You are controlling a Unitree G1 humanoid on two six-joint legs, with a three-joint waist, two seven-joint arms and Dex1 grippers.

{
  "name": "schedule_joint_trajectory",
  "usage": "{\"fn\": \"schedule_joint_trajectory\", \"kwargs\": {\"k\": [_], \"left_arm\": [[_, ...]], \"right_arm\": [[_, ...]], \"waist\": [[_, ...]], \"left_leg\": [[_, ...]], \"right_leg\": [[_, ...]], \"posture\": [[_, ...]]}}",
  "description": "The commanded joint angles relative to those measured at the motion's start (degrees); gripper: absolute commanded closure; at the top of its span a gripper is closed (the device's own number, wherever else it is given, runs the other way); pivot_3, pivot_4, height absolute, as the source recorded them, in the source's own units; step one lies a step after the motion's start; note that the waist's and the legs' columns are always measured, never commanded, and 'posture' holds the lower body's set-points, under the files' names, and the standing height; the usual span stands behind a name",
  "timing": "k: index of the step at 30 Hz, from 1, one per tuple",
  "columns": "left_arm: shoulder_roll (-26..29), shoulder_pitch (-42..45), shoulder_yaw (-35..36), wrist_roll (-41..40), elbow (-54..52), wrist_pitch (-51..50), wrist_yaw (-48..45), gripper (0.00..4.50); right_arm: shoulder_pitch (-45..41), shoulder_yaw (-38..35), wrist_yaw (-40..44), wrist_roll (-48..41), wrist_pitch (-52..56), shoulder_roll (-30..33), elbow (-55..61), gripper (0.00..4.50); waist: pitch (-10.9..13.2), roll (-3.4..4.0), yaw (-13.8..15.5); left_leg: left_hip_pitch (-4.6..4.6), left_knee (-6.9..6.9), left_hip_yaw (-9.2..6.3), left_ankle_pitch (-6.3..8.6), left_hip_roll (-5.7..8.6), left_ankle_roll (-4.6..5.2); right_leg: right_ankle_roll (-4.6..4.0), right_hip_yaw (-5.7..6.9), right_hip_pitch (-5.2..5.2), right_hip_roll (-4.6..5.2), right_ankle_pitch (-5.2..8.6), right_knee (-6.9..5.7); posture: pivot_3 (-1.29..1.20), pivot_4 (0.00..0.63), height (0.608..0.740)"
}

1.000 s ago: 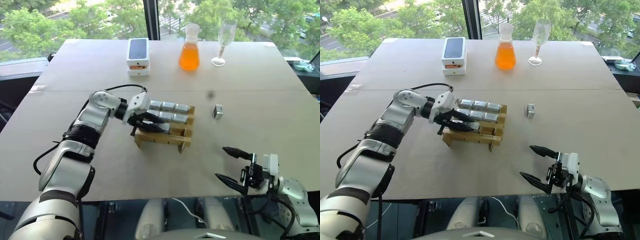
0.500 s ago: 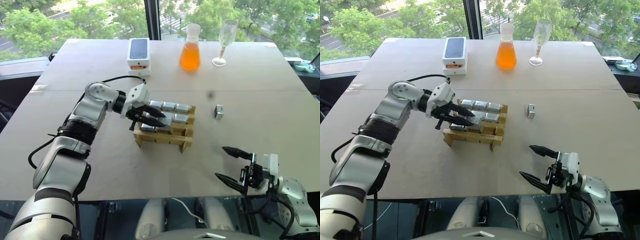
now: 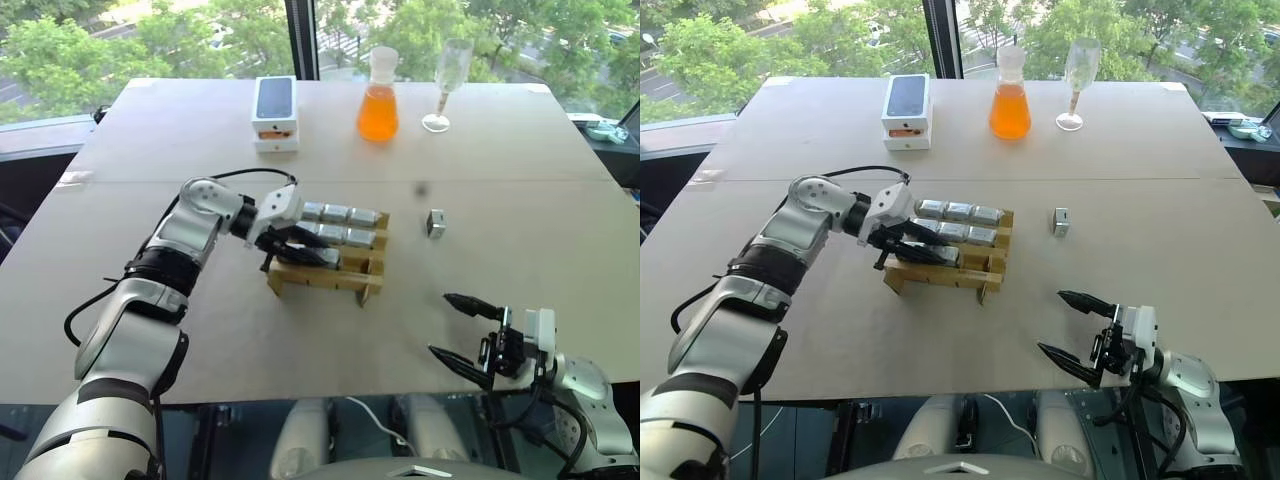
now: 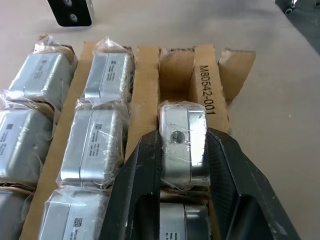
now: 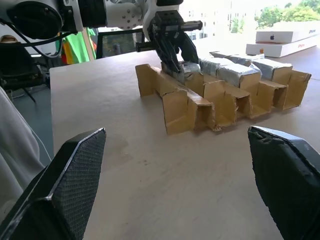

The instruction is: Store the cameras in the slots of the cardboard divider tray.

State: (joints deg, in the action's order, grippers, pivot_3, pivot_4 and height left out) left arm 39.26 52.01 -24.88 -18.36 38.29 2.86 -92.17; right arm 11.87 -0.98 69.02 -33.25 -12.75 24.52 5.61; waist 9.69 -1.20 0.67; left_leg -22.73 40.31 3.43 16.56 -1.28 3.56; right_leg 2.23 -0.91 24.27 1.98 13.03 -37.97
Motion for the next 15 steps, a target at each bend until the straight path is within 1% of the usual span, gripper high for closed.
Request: {"fn": "schedule_joint_trajectory", "kwargs": {"k": [1,2,3,5,6,9,11,12,15], "left_arm": [[1.68,-0.46,-0.96,-3.40,-4.76,-0.62,-0.33,2.09],[1.58,-0.66,-0.64,-3.27,-4.96,-0.32,-0.33,1.42],[1.53,-0.89,-0.39,-3.26,-5.21,-0.22,-0.33,1.19],[1.12,-1.25,0.93,-3.29,-5.59,-0.67,-0.33,0.25],[1.34,-1.37,1.20,-3.69,-6.19,-1.50,-0.33,0.04],[2.76,-2.12,3.24,-6.28,-10.05,-4.03,-0.33,0.04],[3.19,-3.11,6.02,-7.45,-13.55,-7.00,-0.33,0.04],[3.38,-3.95,7.71,-7.90,-15.67,-8.48,0.02,0.04],[4.58,-6.82,11.44,-9.55,-22.10,-13.32,1.67,0.04]], "right_arm": [[0.39,-1.48,-0.15,-0.55,-0.91,0.10,1.51,0.00],[0.40,-1.48,-0.19,-0.54,-0.92,0.09,1.50,0.00],[0.41,-1.47,-0.18,-0.52,-0.96,0.09,1.48,0.00],[0.41,-1.47,-0.22,-0.58,-0.93,0.10,1.50,0.00],[0.40,-1.45,-0.19,-0.62,-0.93,0.11,1.52,0.00],[-0.17,-1.76,-0.68,-1.25,-0.51,-0.05,1.88,0.00],[-1.07,-2.17,-2.13,-1.85,0.57,-0.32,2.23,0.00],[-1.98,-2.39,-4.17,-1.39,1.58,-0.56,2.23,0.00],[-5.34,-3.32,-13.97,3.22,4.60,-1.73,1.48,0.00]], "waist": [[0.00,0.00,0.00],[0.00,0.00,0.01],[0.00,0.00,0.03],[0.00,0.00,0.06],[0.00,0.00,0.07],[0.00,0.00,0.04],[0.00,0.00,-0.01],[0.00,0.00,-0.01],[0.00,0.02,-0.34]], "left_leg": [[0.00,0.00,0.00,0.00,0.00,0.00],[-0.01,0.00,0.00,0.00,-0.01,0.00],[-0.01,0.00,0.00,0.00,-0.01,0.00],[0.00,0.00,0.00,0.00,0.00,0.00],[0.00,0.00,0.00,0.00,0.00,0.00],[0.01,0.00,-0.01,0.00,0.00,0.00],[0.00,0.00,-0.01,0.00,-0.01,0.00],[-0.01,0.00,-0.02,0.00,-0.01,0.00],[0.02,0.00,0.01,0.00,-0.02,-0.01]], "right_leg": [[0.00,0.00,0.00,0.00,0.00,0.00],[0.00,-0.01,0.00,0.01,0.00,0.00],[0.00,-0.01,0.00,0.01,0.00,0.00],[0.00,0.00,0.00,0.01,0.00,-0.01],[0.00,0.00,0.00,0.01,0.00,-0.01],[0.00,0.01,0.00,0.01,0.00,-0.02],[0.00,0.00,0.00,0.01,0.00,-0.02],[0.00,0.01,0.00,0.02,0.00,-0.01],[-0.01,-0.02,0.01,0.02,0.00,-0.03]], "posture": [[0.00,0.150,0.740],[0.00,0.150,0.740],[0.00,0.150,0.740],[0.00,0.150,0.740],[0.00,0.150,0.740],[0.00,0.150,0.740],[0.00,0.150,0.740],[0.00,0.150,0.740],[0.00,0.150,0.740]]}}
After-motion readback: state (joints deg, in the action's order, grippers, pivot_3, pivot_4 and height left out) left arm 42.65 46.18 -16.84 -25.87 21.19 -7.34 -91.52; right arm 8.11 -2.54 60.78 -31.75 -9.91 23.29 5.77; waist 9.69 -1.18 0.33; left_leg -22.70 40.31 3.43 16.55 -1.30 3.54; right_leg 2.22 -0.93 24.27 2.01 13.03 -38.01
